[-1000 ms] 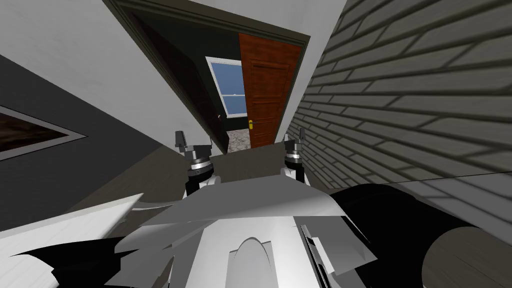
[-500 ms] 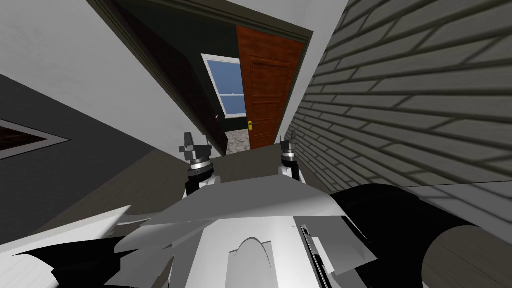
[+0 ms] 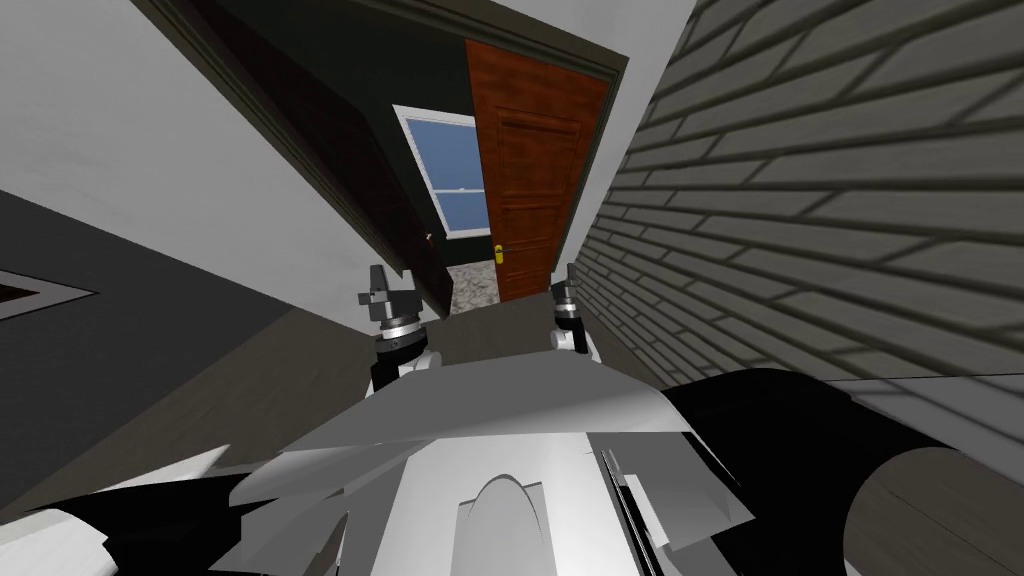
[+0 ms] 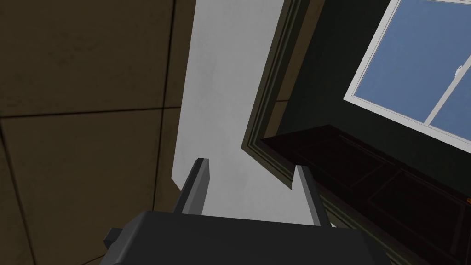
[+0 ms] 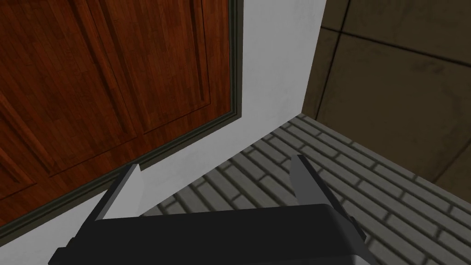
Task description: Push the door open
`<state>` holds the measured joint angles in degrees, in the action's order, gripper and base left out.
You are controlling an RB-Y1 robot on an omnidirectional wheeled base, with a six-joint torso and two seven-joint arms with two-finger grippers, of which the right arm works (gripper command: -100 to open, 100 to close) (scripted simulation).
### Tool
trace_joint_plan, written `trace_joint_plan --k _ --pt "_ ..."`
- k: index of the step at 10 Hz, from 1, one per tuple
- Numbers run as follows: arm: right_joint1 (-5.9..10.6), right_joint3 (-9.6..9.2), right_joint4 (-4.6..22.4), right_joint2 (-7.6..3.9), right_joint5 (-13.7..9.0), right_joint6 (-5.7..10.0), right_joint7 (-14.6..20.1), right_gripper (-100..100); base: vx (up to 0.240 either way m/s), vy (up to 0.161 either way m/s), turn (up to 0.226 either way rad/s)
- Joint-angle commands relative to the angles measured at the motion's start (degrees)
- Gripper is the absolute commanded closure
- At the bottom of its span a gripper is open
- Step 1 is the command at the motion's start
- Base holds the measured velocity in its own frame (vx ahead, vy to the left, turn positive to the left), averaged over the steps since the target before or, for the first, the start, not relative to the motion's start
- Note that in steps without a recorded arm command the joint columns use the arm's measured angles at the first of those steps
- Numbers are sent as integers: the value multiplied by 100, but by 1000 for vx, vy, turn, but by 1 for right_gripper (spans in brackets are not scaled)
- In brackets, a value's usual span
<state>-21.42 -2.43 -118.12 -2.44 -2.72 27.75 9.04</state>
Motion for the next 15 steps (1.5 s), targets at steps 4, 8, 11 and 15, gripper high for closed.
trace_joint_plan --k 4,8,11,15 --pt "382 -133 648 -106 69 9 125 -100 95 27 -43" --pt "760 -262 1248 -188 139 -8 232 -100 102 25 -45" --pt "1059 -364 1722 -247 195 -21 316 -100 91 29 -50" --pt "1471 -505 2374 -323 271 -39 433 -100 99 36 -50"
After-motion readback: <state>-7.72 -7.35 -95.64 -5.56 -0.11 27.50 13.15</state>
